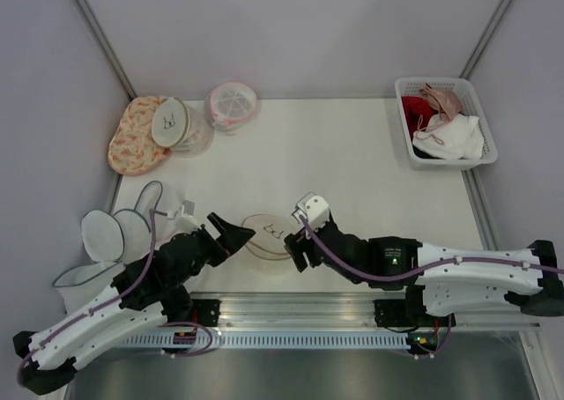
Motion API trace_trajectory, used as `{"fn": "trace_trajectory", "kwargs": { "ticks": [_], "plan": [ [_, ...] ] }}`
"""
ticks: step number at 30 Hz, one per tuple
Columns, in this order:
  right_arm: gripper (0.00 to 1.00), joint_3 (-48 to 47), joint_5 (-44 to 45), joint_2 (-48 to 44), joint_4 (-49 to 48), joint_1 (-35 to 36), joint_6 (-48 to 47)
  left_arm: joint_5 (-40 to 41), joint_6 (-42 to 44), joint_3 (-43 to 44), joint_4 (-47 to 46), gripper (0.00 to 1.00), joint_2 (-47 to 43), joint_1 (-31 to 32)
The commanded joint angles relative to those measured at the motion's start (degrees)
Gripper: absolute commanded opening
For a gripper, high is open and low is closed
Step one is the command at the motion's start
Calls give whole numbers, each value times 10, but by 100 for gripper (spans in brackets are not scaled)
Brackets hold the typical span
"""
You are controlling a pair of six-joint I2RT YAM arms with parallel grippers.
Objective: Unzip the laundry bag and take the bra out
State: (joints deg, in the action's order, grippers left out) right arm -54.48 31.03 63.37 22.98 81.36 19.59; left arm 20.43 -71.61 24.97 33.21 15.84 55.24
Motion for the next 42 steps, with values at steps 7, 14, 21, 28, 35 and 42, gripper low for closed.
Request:
{"fn": "trace_trajectory", "kwargs": {
  "ticks": [7,14,21,28,35,42],
  "plan": [
    [74,7,151,-76,190,-1,199,-141,-37,135,34,100,274,0],
    [73,33,170,-125,218,-1,237,-137,-66,110,29,100,317,0],
    [72,46,178,-124,211,-2,238,-146,-75,61,-41,90,355,0],
    [68,53,185,-128,211,0,240,-102,-70,29,-90,10,373,-1],
    [65,68,186,-146,205,-1,249,-84,-43,-2,-97,2,434,-62],
    [64,75,191,-166,219,-2,257,-123,67,-15,-72,2,410,-304]
  ]
}}
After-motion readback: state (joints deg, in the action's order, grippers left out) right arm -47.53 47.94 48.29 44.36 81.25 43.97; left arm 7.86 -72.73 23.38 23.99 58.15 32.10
